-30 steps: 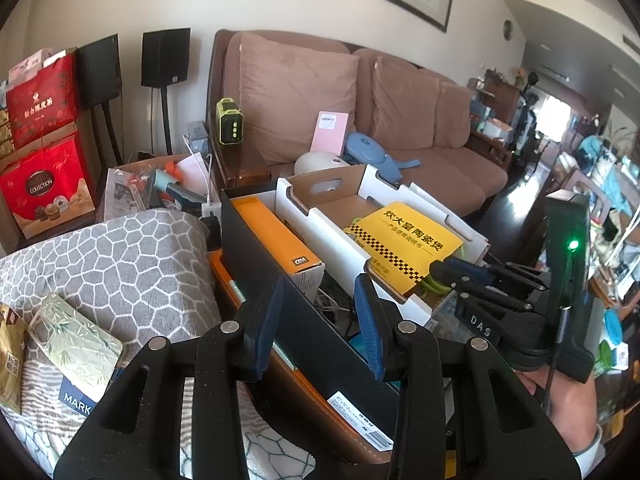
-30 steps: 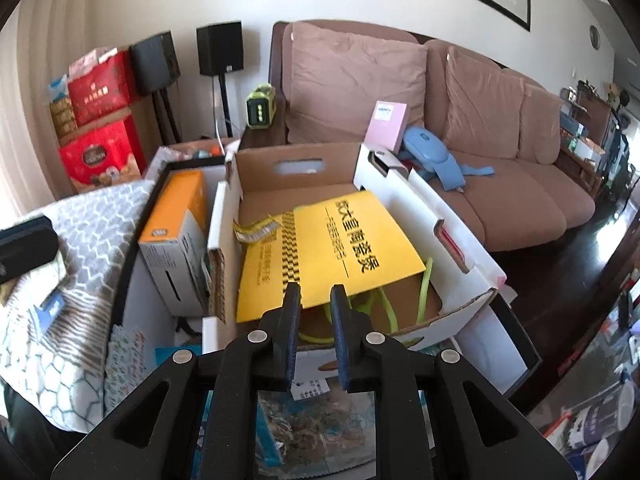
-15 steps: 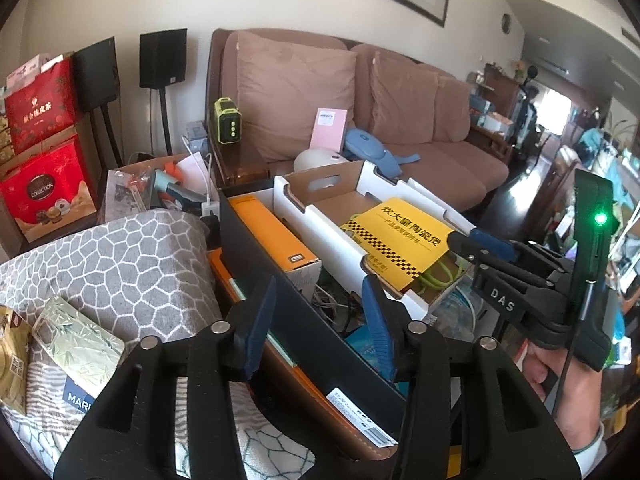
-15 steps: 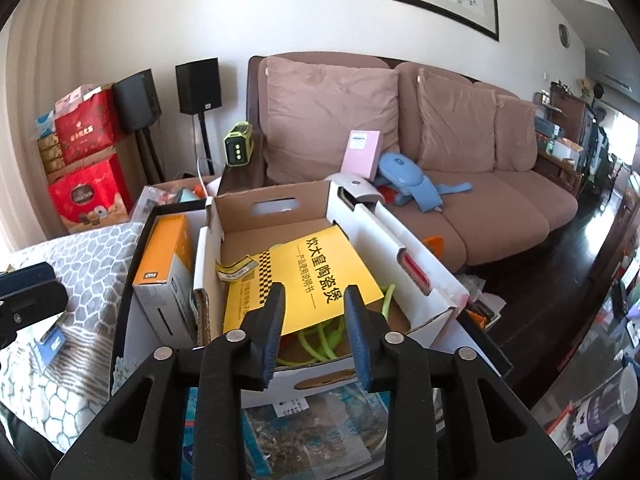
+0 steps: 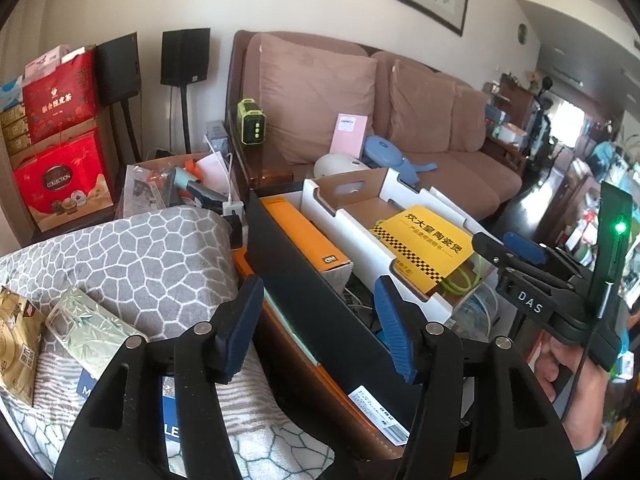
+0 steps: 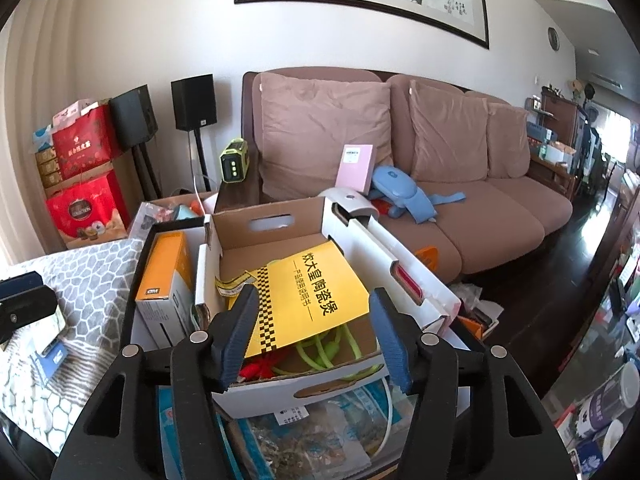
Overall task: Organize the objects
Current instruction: 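Move both open tools toward the grey patterned bed, then lower the right tool onto the blue MARK FAIRWHALE card, then close the right tool on the blue card and lift it, then lower the left tool onto the bamboo phone case while the right tool holds the card, then close the left tool on the bamboo phone case and lift it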
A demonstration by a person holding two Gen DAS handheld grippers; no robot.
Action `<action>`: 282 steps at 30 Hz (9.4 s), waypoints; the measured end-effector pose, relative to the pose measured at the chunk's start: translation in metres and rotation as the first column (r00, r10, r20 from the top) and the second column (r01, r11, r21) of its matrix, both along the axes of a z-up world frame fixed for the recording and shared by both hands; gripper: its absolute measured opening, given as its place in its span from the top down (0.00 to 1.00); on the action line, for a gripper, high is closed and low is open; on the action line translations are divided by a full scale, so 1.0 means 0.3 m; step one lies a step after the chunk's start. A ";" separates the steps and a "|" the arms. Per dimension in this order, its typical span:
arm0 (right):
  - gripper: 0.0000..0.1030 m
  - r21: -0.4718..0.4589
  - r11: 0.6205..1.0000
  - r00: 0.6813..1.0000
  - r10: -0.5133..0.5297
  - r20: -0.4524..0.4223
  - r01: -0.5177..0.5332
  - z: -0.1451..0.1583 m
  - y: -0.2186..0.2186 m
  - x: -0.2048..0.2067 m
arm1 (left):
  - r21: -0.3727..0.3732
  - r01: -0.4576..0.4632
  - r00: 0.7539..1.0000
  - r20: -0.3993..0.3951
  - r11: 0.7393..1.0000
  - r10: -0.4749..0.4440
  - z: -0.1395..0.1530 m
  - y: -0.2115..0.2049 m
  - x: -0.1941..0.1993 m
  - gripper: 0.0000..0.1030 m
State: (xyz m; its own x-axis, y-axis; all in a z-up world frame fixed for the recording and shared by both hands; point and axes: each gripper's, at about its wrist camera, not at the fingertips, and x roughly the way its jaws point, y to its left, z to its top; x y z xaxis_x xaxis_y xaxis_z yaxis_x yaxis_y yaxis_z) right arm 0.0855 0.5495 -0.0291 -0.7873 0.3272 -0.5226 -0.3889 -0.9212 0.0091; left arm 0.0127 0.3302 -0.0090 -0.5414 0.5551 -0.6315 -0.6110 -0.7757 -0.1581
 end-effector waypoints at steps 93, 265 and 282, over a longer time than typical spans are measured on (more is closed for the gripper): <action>0.00 -0.151 0.962 0.962 0.200 -0.184 -0.229 0.060 -0.142 -0.015 | 0.170 -0.275 0.956 -0.058 0.946 0.288 0.133 -0.525 -0.130 0.00; 0.29 -0.191 0.884 0.854 0.463 0.239 -0.426 -0.078 -0.497 -0.147 | -0.410 -0.222 0.915 0.226 0.885 0.335 -0.402 -0.203 -0.512 0.08; 0.29 -0.195 0.888 0.859 0.454 0.239 -0.416 -0.093 -0.473 -0.158 | -0.321 -0.245 0.928 0.195 0.915 0.317 -0.358 -0.224 -0.524 0.27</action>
